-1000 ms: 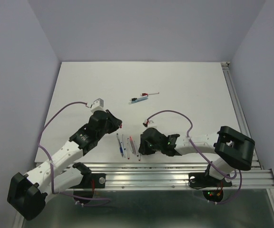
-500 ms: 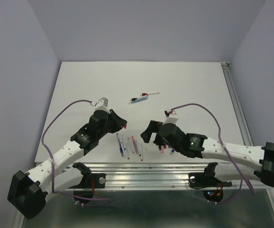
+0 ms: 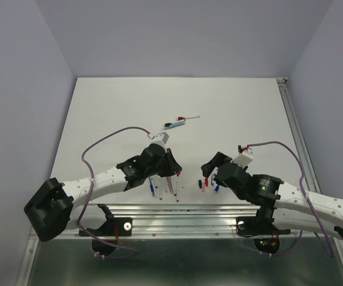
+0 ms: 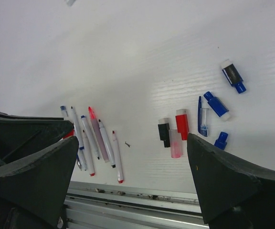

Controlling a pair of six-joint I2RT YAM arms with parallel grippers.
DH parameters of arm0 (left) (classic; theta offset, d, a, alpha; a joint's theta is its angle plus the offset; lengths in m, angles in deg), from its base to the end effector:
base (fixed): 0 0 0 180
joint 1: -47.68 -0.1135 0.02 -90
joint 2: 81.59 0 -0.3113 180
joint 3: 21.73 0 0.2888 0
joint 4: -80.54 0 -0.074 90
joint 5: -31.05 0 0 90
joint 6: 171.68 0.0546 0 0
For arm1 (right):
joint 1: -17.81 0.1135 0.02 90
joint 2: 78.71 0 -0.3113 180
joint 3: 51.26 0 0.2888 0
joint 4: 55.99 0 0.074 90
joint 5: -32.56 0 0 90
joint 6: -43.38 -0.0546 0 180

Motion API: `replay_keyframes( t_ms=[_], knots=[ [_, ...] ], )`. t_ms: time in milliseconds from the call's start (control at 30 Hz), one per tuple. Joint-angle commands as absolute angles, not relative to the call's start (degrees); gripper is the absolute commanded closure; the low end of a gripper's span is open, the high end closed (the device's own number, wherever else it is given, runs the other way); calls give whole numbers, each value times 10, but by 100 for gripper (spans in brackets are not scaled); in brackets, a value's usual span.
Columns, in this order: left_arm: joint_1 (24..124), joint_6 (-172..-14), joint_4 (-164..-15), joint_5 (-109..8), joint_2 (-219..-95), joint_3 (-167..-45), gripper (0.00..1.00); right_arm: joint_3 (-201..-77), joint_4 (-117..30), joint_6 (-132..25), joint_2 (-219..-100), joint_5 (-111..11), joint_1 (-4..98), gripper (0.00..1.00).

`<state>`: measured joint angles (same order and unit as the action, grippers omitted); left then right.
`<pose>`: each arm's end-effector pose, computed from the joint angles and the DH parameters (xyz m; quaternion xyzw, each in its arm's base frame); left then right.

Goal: Open the pen caps

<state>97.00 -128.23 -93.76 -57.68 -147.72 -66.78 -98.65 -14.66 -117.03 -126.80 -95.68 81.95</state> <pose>0.1805 -0.2118 0.2364 0.0264 0.8512 -0.3954 0.3441 0.1123 0.1541 0.2634 0.1802 0.8547 0.2386 0.4244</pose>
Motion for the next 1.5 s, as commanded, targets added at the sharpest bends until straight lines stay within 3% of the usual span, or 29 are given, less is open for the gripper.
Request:
replay_keyframes(
  t_ms=[0,333,600,1167,1467],
  knots=[
    [999,-1275,-976,-583,-1522,-719,100,-980,-96,-1223,-1273,-1001,820,0],
    [1040,-1273,-979,-569,-1664,-790,100,-984,4,-1295,-1237,-1022,820,0],
    [1052,-1265,-971,-554,-1738,-834,98,-960,-2,-1294,-1183,-1021,819,0],
    [1060,-1265,-941,-551,-1782,-865,76,-964,3,-1290,-1192,-1018,820,0],
    [1060,-1267,-934,-562,-1759,-865,52,-966,1,-1288,-1190,-1018,820,0]
  ],
)
